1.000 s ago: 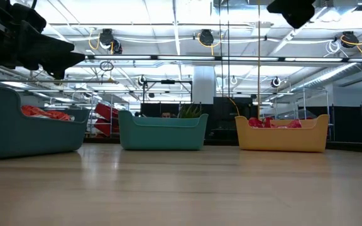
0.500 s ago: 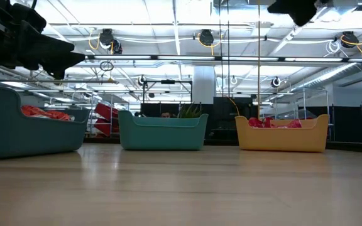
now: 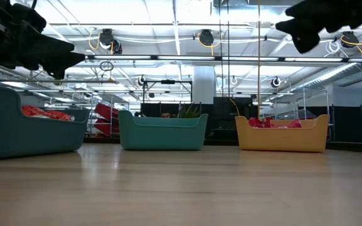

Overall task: Sort candy
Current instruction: Return to Home Position

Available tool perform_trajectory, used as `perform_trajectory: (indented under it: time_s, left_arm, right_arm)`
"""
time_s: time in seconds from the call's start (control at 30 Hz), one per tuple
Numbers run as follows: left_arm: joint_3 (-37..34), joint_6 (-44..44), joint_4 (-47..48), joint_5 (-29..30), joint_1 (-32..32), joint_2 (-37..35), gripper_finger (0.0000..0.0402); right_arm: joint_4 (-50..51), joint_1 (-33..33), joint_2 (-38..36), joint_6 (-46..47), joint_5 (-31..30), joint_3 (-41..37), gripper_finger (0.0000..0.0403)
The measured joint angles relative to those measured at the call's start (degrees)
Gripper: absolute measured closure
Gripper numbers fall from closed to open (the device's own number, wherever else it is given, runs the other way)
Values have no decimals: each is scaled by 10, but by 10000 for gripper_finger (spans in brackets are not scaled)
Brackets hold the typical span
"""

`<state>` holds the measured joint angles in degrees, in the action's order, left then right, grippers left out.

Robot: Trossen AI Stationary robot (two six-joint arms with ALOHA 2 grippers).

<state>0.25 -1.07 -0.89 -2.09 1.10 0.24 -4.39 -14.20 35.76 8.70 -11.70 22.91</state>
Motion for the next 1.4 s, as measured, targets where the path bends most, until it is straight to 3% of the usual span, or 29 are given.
perform_trajectory:
  time_s: [0.2,0.47,0.7,0.83,1.0,1.4]
  left_arm:
    - [0,0,0,0,0,0,187]
    - [0,0,0,0,0,0,187]
    - [0,0,0,0,0,0,187]
    - [0,0,0,0,0,0,187]
    - [0,0,0,2,0,1,187]
    - [0,0,0,8,0,1,187]
  right_arm:
    - [-26,-6,-78,41,1,-85,245]
    - [-160,-25,-171,36,17,-215,245]
    - [-120,-12,-276,-38,31,-220,245]
    - [-31,0,-356,-43,44,-220,245]
    - [19,12,-357,-21,105,-220,245]
    - [32,67,-356,-41,89,-219,245]
